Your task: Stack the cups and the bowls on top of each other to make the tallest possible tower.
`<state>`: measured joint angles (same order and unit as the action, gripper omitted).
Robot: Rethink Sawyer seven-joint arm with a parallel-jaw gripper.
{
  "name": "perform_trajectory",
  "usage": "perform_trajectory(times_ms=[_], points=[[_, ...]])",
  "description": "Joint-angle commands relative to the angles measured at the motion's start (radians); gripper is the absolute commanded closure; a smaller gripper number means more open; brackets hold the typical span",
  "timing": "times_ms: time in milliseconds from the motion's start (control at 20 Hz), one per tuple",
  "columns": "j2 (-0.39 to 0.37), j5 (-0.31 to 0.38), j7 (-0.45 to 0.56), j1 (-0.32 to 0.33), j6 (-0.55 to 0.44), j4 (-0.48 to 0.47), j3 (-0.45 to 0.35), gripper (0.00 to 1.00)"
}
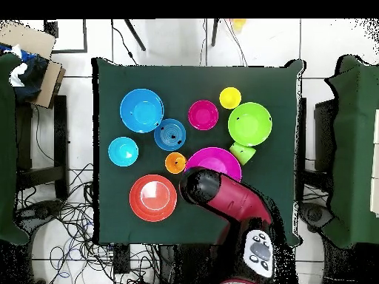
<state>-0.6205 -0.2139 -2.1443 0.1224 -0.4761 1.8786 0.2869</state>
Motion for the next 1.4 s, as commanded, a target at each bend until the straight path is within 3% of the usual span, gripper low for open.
perform_trajectory(times_ms=[50, 350, 900, 1400], points=[[0.028, -0.132, -0.303, -0.076, -0.082, 0.023, -0.098, 0.00], [0.054, -0.220, -0.414, -0.146, -0.092, 0.006, -0.071, 0.00], [0.180, -0.172, -0.404, -0.158, -0.150, -0.178, -0.029, 0.00], [0.190, -0.166, -0.387, -0.165, -0.156, -0.191, -0.019, 0.00]])
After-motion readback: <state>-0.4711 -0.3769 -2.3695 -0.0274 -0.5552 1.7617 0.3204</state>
